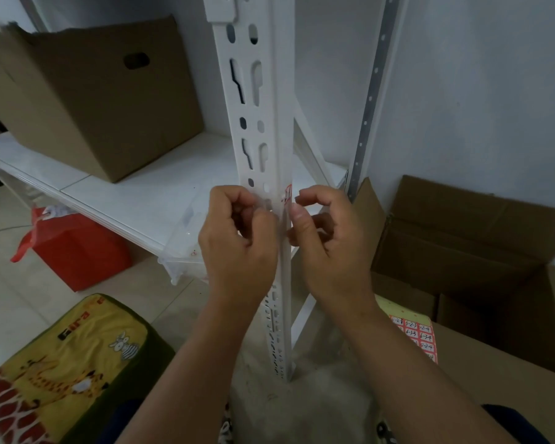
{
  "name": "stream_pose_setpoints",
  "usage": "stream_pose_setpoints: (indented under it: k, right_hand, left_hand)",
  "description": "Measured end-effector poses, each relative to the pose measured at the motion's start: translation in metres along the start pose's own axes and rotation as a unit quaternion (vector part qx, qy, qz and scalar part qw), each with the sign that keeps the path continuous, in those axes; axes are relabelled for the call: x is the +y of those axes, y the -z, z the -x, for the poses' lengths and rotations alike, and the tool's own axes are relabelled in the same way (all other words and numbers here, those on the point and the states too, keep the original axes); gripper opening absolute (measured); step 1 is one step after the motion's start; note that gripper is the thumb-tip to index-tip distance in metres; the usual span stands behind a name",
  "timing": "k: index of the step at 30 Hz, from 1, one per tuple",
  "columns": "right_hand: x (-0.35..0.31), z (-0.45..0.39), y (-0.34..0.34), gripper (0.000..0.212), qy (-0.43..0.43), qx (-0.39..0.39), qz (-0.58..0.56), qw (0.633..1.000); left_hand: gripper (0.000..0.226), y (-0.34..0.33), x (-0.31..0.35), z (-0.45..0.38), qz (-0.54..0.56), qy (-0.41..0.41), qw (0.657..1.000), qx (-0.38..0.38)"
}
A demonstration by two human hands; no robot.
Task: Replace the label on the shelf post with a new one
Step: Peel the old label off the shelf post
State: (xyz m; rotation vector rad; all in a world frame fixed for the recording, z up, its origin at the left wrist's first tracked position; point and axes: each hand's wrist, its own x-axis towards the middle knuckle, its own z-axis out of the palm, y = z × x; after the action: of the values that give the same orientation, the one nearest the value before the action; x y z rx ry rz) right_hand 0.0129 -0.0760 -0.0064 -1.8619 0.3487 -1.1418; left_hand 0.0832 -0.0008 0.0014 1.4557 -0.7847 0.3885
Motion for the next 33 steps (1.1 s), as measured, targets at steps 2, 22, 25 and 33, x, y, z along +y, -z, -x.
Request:
stream_pose_setpoints:
  k: [2,22,25,33]
  right_hand:
    - [-0.001,-0.001,-0.002,0.012,0.050,0.014,0.021,0.998]
    - [-0.004,0.003,-0.017,0.010,0.198,0.122,0.191,0.954]
    - [-0.005,0.003,-0.018,0.013,0.191,0.122,0.194,0.955]
    - [-0.006,0.001,-0.019,0.011,0.184,0.117,0.187,0.958]
  left_hand:
    - [0.006,0.000,-0.001,-0.001,0.009,0.044,0.999,0.025]
    - [0.038,-0.002,-0.006,0.000,0.061,0.173,0.982,-0.042]
    - [0.040,-0.002,-0.006,-0.001,0.068,0.182,0.980,-0.039]
    - [0.041,-0.002,-0.004,-0.001,0.083,0.193,0.977,-0.039]
